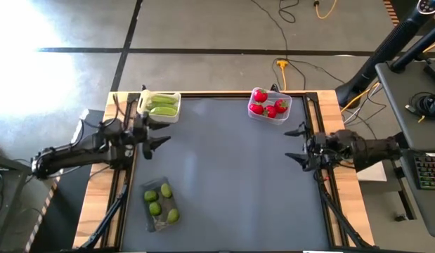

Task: Sort produce into baskets
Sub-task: Return to Home Position

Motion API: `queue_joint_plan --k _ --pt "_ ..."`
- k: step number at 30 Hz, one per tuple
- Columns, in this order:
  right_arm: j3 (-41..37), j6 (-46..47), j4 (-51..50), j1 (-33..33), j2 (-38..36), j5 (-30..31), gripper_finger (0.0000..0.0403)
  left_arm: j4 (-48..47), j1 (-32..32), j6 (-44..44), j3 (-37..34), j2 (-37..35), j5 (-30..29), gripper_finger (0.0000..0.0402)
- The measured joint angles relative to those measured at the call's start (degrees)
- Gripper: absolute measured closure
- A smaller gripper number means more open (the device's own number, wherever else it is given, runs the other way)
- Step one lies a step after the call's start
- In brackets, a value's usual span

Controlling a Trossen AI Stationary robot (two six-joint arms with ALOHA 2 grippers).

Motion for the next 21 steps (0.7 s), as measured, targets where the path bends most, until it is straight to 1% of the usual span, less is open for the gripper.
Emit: queue_joint_plan --k 2,5,8,10,13,15,18,21 --pt "0.3 -0.1 1.0 0.0 1.0 -0.4 0.0039 0.1 -0.6 0.0 -2.7 -4.7 -0.4 0.0126" --pt "0.0 -0.2 1.1 0.0 0.4 -1.6 0.0039 0.0 -1.2 0.0 -6.4 -10.9 -0.6 0.0126" --pt "-1.6 -0.1 1.1 0.0 -0.2 -1.9 0.0039 -0.9 -1.5 0.1 -9.0 -16.7 -0.8 0.0126" --pt "-3.6 0.9 3.5 0.0 -0.2 -1.9 0.0039 -1.9 -1.6 0.2 -10.3 -19.7 -1.6 0.0126" --pt "-8.8 1.6 12.4 0.1 0.6 -3.1 0.0039 -2.3 -1.7 0.2 -11.7 -19.2 -1.1 0.0126" --pt "-9.0 1.3 11.6 0.3 1.5 -3.1 0.0039 -1.7 -1.8 -0.5 -13.1 -18.9 -0.1 0.0126" --pt "-9.1 1.8 11.1 0.4 3.2 -2.9 0.0039 -1.3 -1.8 -2.7 -16.3 -19.7 -0.1 0.0126" --pt "-9.1 2.0 10.6 0.4 4.5 -2.9 0.0039 4.4 -1.9 -5.4 -18.5 -18.2 -0.6 0.0126"
